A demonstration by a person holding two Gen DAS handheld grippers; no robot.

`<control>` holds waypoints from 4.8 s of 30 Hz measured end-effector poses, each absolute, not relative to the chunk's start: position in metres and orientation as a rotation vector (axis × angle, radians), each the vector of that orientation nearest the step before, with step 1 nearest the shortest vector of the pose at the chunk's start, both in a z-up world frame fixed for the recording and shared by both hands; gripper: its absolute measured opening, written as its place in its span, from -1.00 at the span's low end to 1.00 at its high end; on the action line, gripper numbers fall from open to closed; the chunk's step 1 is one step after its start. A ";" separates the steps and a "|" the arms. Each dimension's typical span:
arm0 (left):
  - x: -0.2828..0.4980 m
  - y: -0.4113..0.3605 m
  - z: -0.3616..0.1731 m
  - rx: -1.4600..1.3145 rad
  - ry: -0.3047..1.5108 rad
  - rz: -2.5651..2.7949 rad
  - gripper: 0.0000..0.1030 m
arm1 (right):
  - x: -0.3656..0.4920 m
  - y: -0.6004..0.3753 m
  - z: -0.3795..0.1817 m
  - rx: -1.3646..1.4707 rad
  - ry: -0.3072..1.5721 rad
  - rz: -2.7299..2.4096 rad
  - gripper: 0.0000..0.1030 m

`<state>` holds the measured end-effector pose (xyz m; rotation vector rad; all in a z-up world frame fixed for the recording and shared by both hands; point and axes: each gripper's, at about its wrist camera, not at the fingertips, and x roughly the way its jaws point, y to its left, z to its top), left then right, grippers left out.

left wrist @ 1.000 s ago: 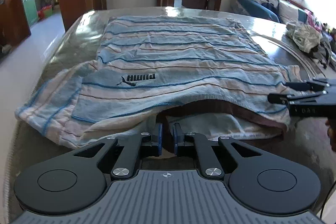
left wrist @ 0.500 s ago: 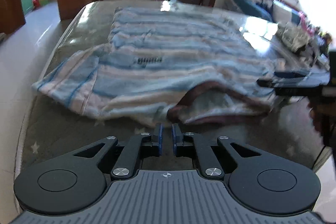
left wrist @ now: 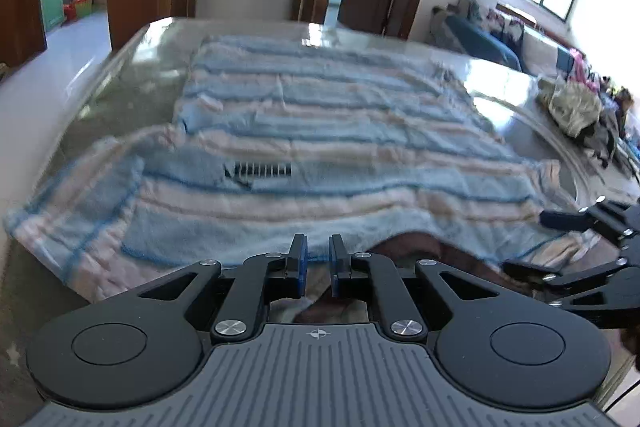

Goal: Fold clothes

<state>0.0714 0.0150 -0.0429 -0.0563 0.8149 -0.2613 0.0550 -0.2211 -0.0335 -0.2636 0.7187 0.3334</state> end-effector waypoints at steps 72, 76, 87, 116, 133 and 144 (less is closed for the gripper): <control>0.175 0.137 -0.056 0.024 0.687 0.108 -0.82 | 0.096 -0.213 -0.040 -0.110 0.753 0.281 0.78; 0.177 0.136 -0.056 0.041 0.687 0.131 -0.80 | 0.097 -0.213 -0.040 -0.109 0.755 0.283 0.83; 0.145 0.144 -0.030 -0.042 0.627 0.107 -0.63 | 0.099 -0.216 -0.042 -0.116 0.755 0.272 0.92; 0.042 0.063 -0.053 0.108 0.630 -0.102 -0.13 | 0.060 -0.213 -0.034 -0.145 0.710 0.291 0.96; 0.044 0.171 -0.031 -0.479 0.648 0.242 -0.01 | 0.063 -0.206 -0.041 -0.124 0.724 0.313 0.96; 0.056 0.187 -0.037 -0.572 0.670 0.280 -0.11 | 0.065 -0.203 -0.041 -0.137 0.732 0.319 0.97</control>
